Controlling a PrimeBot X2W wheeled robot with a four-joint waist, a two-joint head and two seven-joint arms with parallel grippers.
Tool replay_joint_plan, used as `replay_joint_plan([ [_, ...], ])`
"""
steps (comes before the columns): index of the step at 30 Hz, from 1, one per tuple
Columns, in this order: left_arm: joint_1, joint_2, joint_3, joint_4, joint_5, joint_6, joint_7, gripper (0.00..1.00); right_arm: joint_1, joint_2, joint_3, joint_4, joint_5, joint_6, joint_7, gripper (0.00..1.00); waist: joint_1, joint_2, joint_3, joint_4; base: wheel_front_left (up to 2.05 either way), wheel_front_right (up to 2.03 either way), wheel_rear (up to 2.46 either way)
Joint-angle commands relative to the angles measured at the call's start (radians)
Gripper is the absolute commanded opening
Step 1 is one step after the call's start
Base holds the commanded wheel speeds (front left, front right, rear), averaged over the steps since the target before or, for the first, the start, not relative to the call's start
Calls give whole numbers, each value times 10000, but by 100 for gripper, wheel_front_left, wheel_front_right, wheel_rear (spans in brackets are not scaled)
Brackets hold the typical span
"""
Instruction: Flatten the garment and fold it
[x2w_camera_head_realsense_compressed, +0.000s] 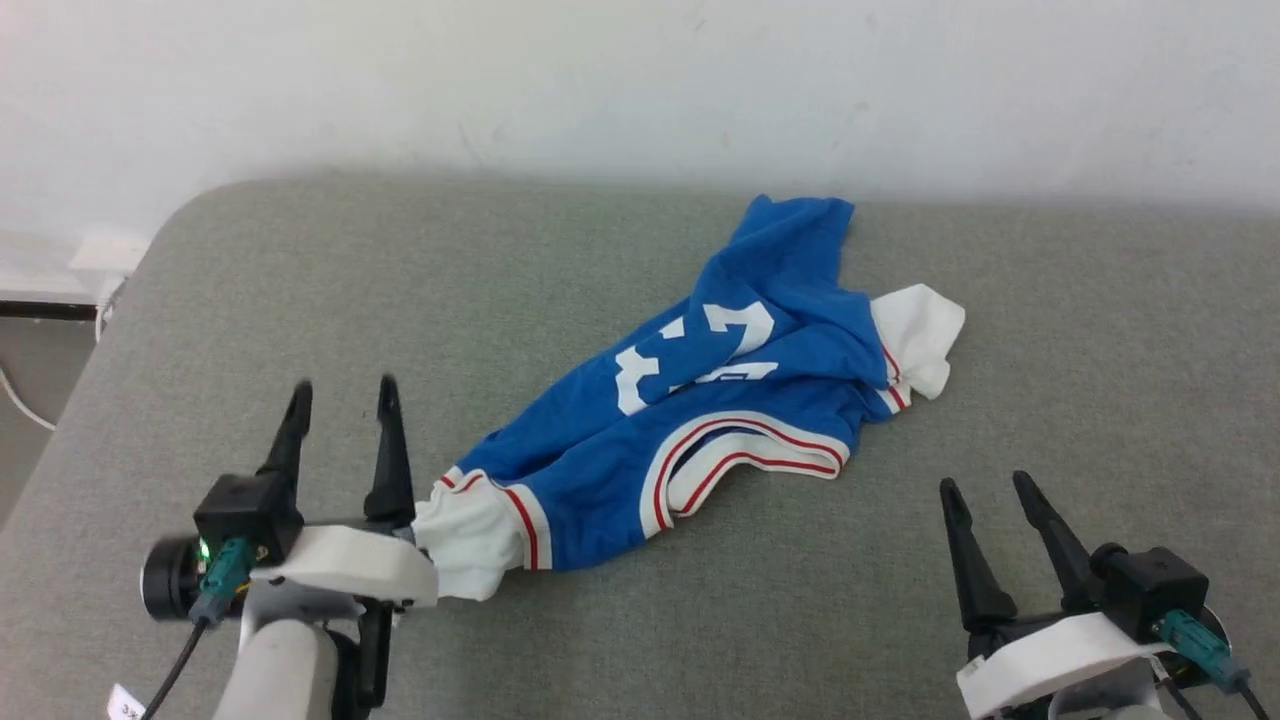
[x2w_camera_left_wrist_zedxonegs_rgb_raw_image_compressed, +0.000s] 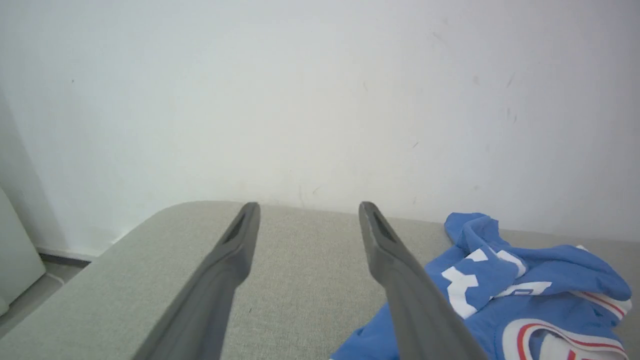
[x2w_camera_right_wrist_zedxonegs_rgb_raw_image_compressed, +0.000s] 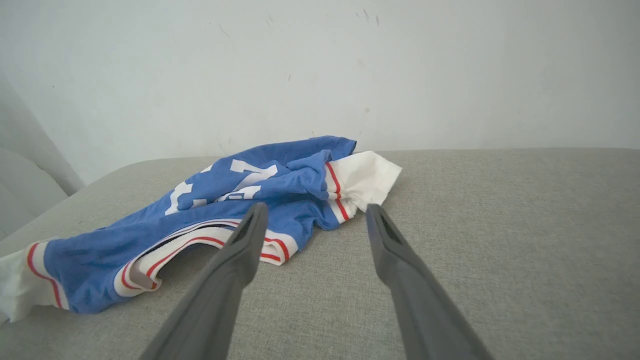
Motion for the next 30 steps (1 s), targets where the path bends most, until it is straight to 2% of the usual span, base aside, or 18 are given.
replay_joint_plan([
  [1, 266, -22, 29, -862, 621, -133, -52, 100, -38, -115, -84, 99, -78, -7, 11, 100, 0, 0, -120, 164, 0, 0, 0],
  [4, 712, -104, -75, -1517, 1122, -313, -54, 100, -141, -252, -133, 215, -143, -7, 293, 100, 0, 0, -115, 266, 0, 0, 0],
  [7, 1240, -220, -301, -1983, 1724, -487, -56, 100, -478, -513, -79, 343, -14, -7, 1069, 100, 0, 0, -30, 477, 0, 0, 0],
  [10, 1549, -327, -554, -2007, 2080, -584, -57, 100, -1018, -982, 232, 468, 550, -7, 2455, 100, 0, 0, 185, 737, 0, 0, 0],
  [16, 1578, -620, -733, -1956, 2121, -762, -57, 100, -2752, -2018, 407, 1095, 1425, -7, 5516, 100, 0, 0, 739, 1254, 0, 0, 0],
  [22, 1246, -838, -881, -1889, 2066, -867, -58, 100, -4479, -2359, 362, 2386, 1921, -7, 7879, 100, 0, 0, 1294, 1855, 0, 0, 0],
  [30, 887, -993, -1066, -1881, 1924, -837, -58, 100, -6052, -2574, 359, 4031, 1397, -7, 9277, 100, 0, 0, 1854, 2505, 0, 0, 0],
])
